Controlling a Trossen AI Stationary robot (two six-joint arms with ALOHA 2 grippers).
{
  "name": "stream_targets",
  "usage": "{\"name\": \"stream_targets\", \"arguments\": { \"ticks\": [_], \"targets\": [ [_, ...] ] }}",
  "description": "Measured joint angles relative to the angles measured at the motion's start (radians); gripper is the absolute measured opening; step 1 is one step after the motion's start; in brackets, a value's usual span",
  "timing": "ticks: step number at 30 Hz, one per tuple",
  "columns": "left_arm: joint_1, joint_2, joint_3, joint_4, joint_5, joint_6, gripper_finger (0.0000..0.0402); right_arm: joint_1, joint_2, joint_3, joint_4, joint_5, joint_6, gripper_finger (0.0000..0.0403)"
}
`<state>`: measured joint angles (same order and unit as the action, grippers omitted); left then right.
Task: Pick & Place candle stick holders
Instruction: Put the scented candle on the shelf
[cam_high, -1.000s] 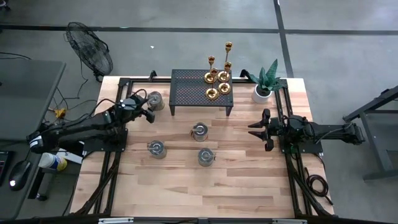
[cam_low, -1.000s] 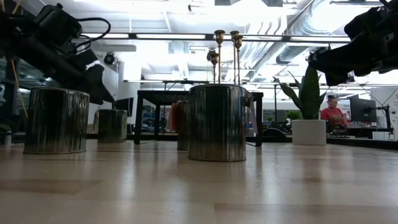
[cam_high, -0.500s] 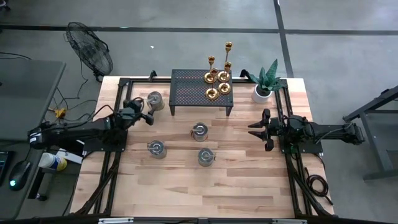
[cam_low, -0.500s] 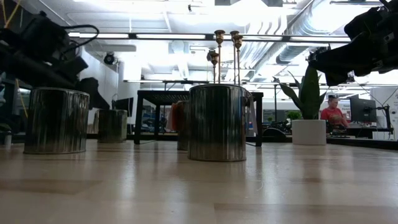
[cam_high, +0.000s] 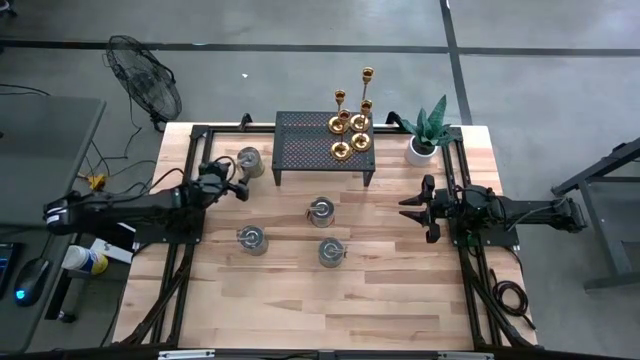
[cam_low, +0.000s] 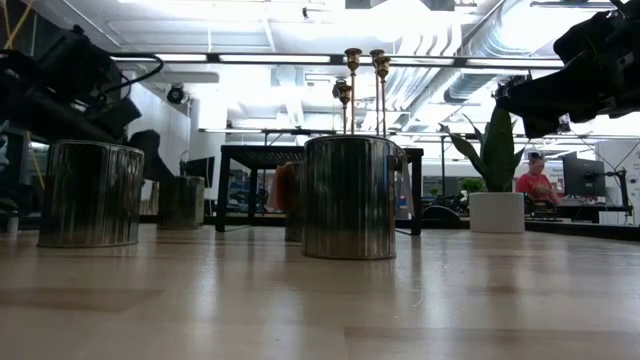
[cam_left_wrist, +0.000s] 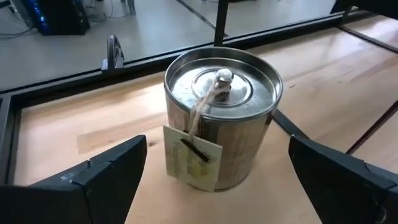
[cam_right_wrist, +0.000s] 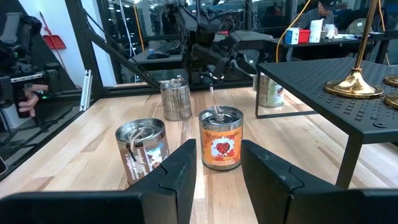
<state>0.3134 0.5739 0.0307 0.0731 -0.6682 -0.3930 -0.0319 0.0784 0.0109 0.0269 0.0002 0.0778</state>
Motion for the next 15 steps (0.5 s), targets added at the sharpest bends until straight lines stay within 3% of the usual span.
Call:
{"name": "stream_targets", "arguments": {
  "ticks": [5, 15],
  "targets": [
    [0.000, 0.097, 0.000, 0.044, -0.032, -0.005, 0.0383, 0.000, 0.000, 0.000, 0.000, 0.000, 0.000, 0.0117],
    [0.000, 0.376, 0.002, 0.313, -0.022, -0.020, 0.0383, 0.000, 0.000, 0.000, 0.000, 0.000, 0.000, 0.0117]
  ]
}}
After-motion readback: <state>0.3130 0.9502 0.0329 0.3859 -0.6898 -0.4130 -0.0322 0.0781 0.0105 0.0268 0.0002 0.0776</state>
